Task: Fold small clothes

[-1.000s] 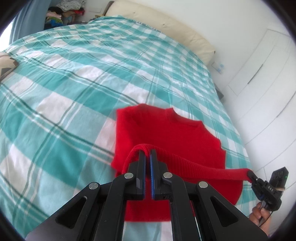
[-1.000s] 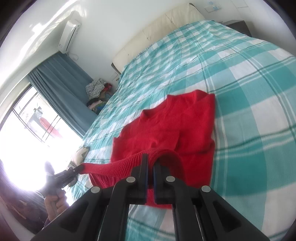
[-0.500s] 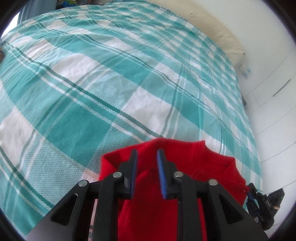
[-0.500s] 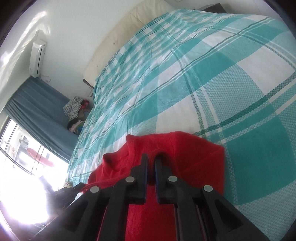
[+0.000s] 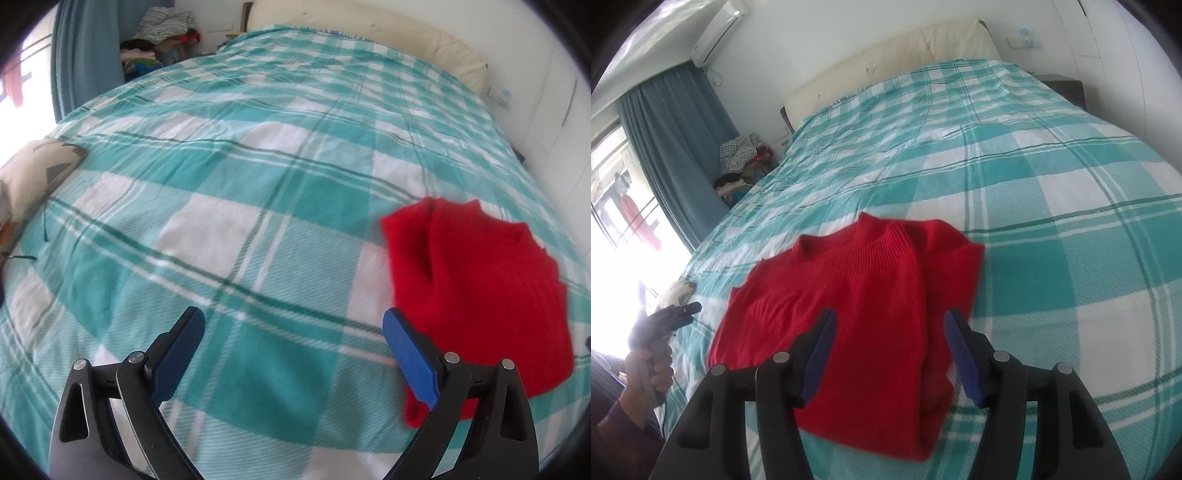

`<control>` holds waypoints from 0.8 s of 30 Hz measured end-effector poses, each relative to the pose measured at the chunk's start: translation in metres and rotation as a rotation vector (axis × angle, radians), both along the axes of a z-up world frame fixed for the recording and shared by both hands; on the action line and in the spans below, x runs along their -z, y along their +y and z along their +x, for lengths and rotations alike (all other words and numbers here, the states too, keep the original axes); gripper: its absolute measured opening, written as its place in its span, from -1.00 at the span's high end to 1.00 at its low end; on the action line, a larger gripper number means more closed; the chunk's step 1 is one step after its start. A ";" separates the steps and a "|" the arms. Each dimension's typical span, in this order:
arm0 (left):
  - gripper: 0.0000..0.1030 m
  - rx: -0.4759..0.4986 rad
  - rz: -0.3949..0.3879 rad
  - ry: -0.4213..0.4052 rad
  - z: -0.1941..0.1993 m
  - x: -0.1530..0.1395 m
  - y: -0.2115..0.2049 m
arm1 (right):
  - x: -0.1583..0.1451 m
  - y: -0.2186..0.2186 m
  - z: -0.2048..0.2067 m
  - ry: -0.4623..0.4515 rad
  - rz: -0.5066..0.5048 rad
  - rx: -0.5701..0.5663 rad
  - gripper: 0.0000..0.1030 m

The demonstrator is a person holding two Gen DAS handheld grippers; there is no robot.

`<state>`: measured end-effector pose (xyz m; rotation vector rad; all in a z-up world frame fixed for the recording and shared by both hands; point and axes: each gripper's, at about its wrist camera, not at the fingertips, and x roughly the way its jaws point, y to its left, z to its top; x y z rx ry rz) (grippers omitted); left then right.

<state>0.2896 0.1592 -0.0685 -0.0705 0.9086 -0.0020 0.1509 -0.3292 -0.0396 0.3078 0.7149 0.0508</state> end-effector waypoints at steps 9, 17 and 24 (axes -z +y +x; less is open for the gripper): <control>-0.99 -0.060 0.007 0.013 -0.011 0.051 0.030 | 0.061 0.007 -0.056 0.090 -0.145 0.102 -0.37; -0.99 -0.057 0.039 0.043 -0.007 0.054 0.024 | 0.067 0.010 -0.055 0.089 -0.170 0.103 -0.60; -0.99 -0.057 0.031 0.043 -0.006 0.055 0.025 | 0.070 0.015 -0.053 0.100 -0.198 0.102 -0.67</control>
